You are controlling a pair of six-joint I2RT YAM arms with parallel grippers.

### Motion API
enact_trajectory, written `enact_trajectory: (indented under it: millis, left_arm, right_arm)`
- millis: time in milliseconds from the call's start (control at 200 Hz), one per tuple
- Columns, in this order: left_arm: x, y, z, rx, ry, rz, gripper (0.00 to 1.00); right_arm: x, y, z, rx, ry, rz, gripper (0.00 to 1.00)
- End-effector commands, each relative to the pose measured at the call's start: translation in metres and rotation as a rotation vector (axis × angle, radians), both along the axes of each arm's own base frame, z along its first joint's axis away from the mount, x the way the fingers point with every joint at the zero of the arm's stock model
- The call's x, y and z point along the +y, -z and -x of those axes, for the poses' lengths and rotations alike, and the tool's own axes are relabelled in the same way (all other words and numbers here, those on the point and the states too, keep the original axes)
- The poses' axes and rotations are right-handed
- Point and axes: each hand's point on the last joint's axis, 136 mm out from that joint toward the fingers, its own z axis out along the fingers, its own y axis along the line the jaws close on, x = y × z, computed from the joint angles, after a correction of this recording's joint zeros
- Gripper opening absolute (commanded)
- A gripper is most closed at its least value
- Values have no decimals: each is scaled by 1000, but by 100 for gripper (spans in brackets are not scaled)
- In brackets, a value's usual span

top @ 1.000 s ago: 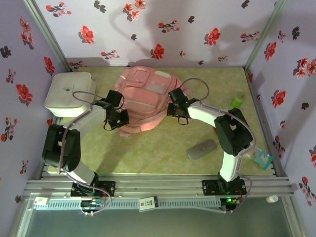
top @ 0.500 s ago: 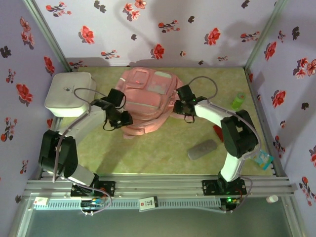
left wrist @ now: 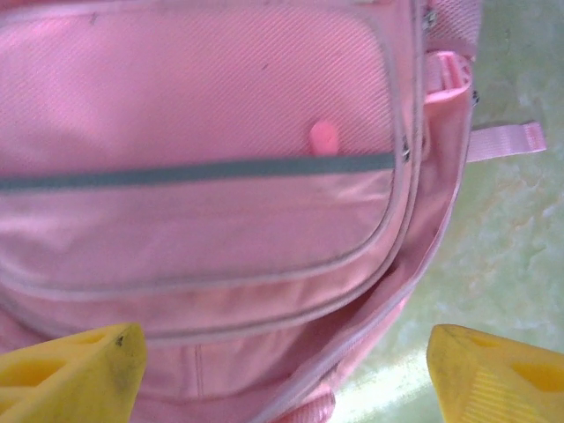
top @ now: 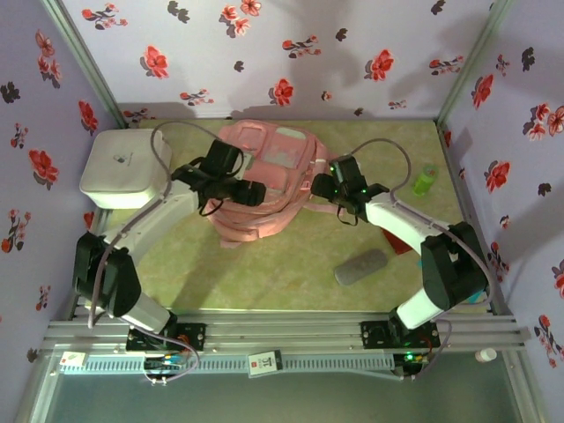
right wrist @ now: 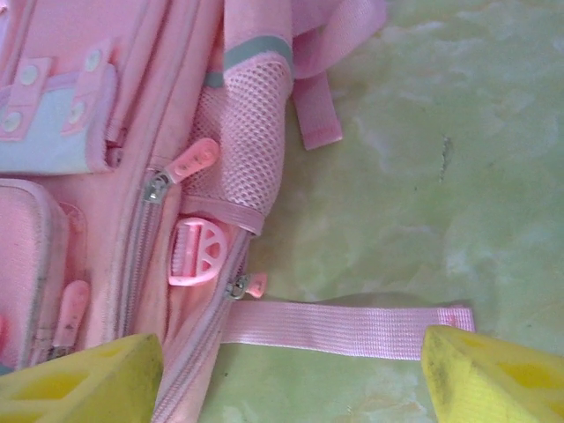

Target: Pack books, pencil case, and school supplies into a backpack

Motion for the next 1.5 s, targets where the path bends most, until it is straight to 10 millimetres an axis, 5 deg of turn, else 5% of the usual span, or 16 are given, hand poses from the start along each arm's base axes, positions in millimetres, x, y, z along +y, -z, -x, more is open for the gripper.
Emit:
enact_trajectory:
  millis: [0, 460, 800, 965, 1280, 1490]
  left_arm:
    - [-13, 7, -18, -114, 150, -174, 85]
    - [-60, 66, -26, -108, 487, -414, 68]
    - [-62, 82, -38, -114, 484, -457, 58]
    - [-66, 77, -39, -140, 492, -431, 50]
    - [-71, 26, -43, -282, 437, -326, 15]
    - [-66, 5, -34, -320, 424, -288, 8]
  right_arm:
    - [-8, -9, -1, -42, 57, -21, 79]
    - [-16, 3, 1, -8, 107, -32, 80]
    - [-13, 4, -3, 3, 111, -46, 80]
    - [-4, -1, -7, -13, 71, -77, 80]
    - [32, -14, -33, -33, -99, -117, 77]
    - [37, -16, -52, -37, -108, -155, 76]
